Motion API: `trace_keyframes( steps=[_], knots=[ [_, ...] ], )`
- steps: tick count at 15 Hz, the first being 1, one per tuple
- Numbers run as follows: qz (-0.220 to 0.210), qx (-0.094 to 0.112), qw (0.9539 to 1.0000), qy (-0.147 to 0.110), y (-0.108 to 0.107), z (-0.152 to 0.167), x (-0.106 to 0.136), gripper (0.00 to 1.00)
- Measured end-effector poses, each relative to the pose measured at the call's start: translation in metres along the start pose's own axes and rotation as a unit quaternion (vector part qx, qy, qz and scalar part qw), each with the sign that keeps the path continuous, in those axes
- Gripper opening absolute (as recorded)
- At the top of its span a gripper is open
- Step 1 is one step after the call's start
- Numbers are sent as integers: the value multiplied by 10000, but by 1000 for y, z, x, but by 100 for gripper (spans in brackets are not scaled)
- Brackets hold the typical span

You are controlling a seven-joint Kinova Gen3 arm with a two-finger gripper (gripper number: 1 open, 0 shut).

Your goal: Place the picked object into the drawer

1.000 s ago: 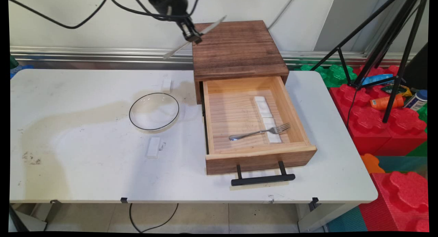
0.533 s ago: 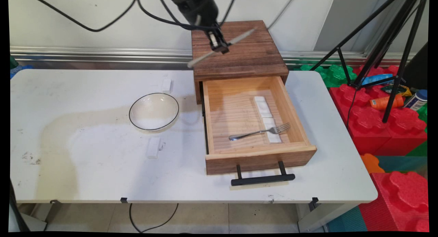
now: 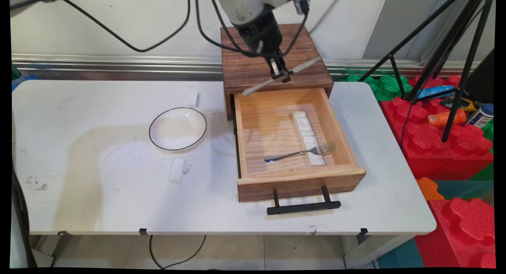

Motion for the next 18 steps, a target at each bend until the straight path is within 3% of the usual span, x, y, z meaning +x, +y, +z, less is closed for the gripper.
trace_keyframes(
  steps=[8, 18],
  knots=[
    [72, -381, 9992, -11, -3, 62, -3, 0],
    [-75, -676, 9977, -2, -3, 111, -20, 0]
  ],
)
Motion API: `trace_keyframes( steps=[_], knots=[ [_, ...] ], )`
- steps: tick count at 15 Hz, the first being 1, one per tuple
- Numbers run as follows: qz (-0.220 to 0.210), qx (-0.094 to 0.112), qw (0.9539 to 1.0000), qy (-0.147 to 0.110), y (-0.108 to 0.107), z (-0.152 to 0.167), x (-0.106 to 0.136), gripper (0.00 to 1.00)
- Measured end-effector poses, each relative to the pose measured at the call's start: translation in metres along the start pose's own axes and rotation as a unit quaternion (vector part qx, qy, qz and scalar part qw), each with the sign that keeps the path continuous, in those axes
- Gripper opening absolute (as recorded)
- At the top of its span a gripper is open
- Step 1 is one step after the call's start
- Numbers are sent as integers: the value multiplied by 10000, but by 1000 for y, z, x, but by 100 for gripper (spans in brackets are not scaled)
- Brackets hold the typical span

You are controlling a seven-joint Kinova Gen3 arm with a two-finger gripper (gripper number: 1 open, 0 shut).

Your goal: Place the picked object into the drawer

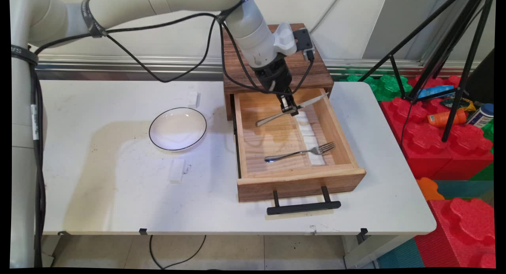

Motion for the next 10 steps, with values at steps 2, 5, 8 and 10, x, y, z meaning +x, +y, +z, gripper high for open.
trace_keyframes(
  steps=[2, 5, 8, 10],
  knots=[
    [-52, -26, 10000, 1, -1, 10, -4, 0],
    [-117, -50, 9999, -10, -4, 25, -11, 0],
    [-155, -61, 9999, -8, -7, 39, -16, 0],
    [-166, -80, 9998, -1, -8, 48, -18, 0]
  ],
)
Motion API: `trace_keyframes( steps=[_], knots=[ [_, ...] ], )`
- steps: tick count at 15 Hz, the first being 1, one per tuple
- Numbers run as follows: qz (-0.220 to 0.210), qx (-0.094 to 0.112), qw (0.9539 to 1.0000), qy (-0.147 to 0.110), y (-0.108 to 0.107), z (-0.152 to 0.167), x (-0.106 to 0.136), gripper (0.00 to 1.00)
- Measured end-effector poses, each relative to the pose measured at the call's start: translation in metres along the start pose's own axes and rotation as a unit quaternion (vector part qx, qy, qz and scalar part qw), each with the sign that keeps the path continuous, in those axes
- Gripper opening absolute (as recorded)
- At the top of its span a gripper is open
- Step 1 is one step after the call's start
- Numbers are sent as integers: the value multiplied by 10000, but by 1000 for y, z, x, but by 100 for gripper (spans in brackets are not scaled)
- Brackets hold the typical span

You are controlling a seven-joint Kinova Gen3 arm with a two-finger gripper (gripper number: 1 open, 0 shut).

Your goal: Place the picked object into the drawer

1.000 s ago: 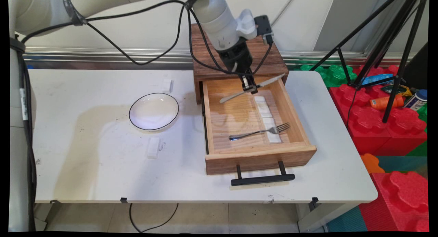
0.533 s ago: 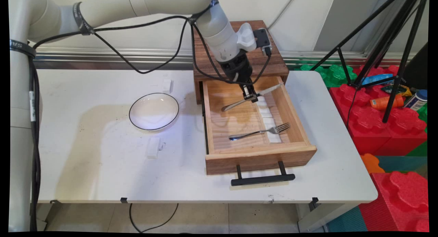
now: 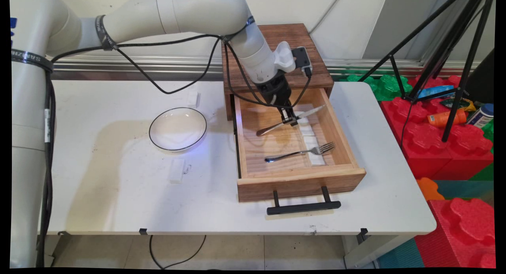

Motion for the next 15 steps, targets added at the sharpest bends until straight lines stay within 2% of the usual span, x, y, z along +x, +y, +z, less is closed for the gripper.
trace_keyframes(
  steps=[7, 8, 15],
  knots=[
    [-25, -40, 10000, -30, -3, 22, -5, 0],
    [-26, -42, 10000, -32, -3, 25, -5, 100],
    [-7, -20, 10000, -18, -4, 27, -8, 100]
  ],
)
